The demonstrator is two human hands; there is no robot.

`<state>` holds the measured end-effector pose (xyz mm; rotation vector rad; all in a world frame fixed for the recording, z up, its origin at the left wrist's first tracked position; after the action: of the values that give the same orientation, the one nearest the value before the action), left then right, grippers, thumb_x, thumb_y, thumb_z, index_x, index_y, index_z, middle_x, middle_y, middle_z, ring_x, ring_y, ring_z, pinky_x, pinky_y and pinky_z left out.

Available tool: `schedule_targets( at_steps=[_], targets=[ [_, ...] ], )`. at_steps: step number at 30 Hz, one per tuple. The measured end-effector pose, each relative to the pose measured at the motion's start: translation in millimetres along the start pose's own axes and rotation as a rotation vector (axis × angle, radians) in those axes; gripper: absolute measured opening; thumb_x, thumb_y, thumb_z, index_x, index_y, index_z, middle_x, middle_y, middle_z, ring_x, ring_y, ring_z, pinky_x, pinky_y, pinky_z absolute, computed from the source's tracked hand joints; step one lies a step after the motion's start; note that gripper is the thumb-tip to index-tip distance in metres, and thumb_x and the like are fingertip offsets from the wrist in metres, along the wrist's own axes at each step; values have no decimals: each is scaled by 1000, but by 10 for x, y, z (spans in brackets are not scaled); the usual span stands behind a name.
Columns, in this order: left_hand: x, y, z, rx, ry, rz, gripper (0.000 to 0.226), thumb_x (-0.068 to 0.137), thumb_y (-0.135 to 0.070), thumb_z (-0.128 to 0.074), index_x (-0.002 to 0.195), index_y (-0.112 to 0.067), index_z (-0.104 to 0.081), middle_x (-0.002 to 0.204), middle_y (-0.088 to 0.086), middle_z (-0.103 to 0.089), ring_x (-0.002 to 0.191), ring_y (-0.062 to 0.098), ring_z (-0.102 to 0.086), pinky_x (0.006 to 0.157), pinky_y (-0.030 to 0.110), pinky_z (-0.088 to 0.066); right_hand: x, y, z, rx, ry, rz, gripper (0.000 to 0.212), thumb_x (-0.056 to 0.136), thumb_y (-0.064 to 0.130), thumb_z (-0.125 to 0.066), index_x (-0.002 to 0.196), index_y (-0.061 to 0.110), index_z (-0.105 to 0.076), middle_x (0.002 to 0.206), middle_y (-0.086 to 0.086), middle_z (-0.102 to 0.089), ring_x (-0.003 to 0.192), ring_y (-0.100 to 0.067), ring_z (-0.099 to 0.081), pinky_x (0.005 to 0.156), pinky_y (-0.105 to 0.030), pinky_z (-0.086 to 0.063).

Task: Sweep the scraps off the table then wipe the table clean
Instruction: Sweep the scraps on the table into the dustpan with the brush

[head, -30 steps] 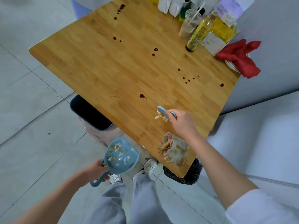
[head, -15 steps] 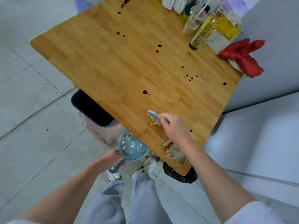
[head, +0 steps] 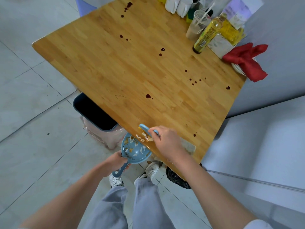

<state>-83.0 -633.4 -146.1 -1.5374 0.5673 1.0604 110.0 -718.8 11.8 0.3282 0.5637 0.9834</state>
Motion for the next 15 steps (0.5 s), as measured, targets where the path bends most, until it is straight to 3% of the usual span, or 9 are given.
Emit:
schedule_targets(
  at_steps=[4,7,9,12,15],
  targets=[
    [0,19,-9,-39,3,-7,21,89,-9,-51,104,-15,-65,74,-2,-74,67,14,-70,57,27,-48,-93,31,-12,21,-66,50,27,102,34,-51,105,22,-75,82,10,-69,63,1,-52,62,-9,-35],
    [-19,17,-4,-29,4,-3,24,88,-9,-49,105,-17,-65,76,-1,-75,65,13,-70,52,24,-46,-36,-115,178,65,-136,-74,29,103,34,-50,111,21,-74,75,16,-62,50,0,-49,48,-13,-32],
    [-33,12,2,-16,2,-1,24,88,-9,-49,104,-18,-64,78,-1,-75,64,11,-70,50,22,-45,-2,-155,214,75,-159,-117,29,103,34,-50,112,19,-73,75,15,-62,49,0,-47,47,-15,-33],
    [-44,23,4,0,-11,10,22,91,-9,-50,103,-20,-64,76,-3,-76,61,8,-69,47,21,-45,-56,41,25,51,-16,-18,30,103,33,-49,110,16,-73,83,4,-70,54,1,-48,48,-14,-36],
    [-77,46,8,18,-18,27,19,92,-8,-49,101,-15,-63,66,-5,-72,54,6,-65,47,21,-44,-113,158,-85,43,41,67,29,103,31,-51,107,15,-74,88,-1,-72,69,-7,-60,60,-23,-47]
  ],
)
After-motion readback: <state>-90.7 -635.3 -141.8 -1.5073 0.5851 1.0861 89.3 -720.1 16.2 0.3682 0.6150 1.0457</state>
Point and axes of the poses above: each hand's wrist, its own x-axis towards the middle knuckle, its own z-axis out of the back of the hand, y = z × x, the point moved 1 cm from there along x, towards the middle knuckle
